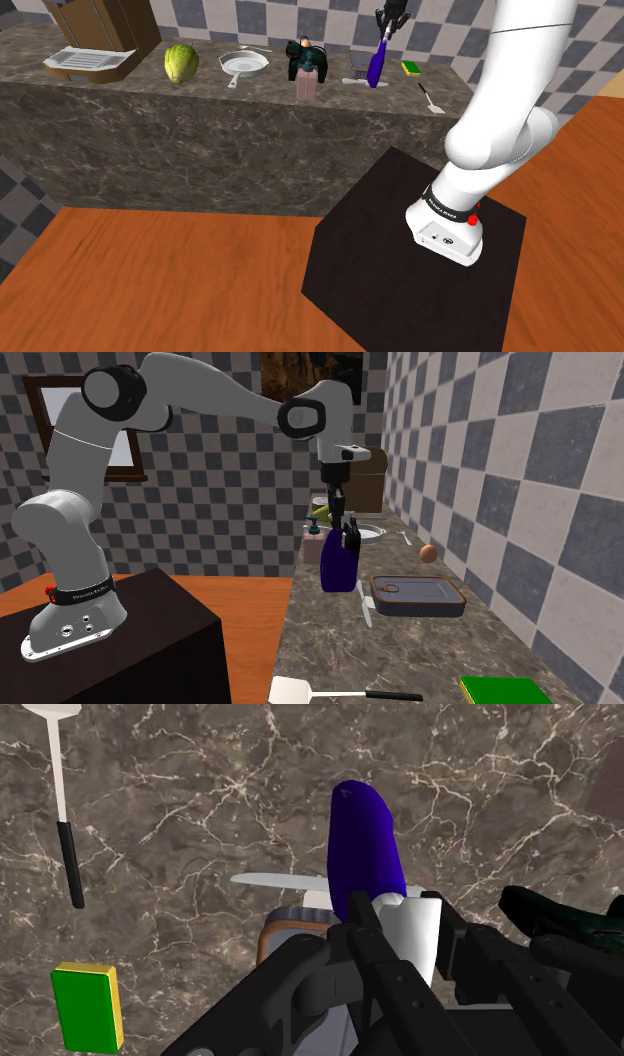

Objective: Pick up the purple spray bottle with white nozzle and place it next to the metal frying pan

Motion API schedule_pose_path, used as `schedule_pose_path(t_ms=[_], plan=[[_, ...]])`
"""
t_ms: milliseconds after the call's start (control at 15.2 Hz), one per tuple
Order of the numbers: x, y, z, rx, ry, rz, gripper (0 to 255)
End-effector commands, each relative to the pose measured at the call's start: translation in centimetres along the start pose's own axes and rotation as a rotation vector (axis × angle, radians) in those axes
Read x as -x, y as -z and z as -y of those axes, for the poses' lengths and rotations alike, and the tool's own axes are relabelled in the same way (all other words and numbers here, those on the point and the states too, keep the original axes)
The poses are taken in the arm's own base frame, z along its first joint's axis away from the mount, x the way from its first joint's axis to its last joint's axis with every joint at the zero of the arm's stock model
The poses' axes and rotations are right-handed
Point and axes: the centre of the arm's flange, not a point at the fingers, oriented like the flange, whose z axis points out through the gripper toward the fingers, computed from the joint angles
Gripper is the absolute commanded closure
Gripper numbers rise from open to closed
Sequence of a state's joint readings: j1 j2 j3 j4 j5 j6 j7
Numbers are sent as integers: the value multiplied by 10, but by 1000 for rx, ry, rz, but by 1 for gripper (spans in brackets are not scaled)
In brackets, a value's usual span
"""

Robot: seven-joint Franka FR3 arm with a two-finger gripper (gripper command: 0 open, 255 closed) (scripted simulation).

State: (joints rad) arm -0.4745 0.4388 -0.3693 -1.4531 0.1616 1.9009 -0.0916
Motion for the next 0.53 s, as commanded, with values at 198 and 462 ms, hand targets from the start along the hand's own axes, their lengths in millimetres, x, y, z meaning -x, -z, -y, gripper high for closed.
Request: schedule_pose_path(t_ms=[198,462], plan=[[-2,26,0,0,0,0,255],[-3,47,0,0,0,0,255]])
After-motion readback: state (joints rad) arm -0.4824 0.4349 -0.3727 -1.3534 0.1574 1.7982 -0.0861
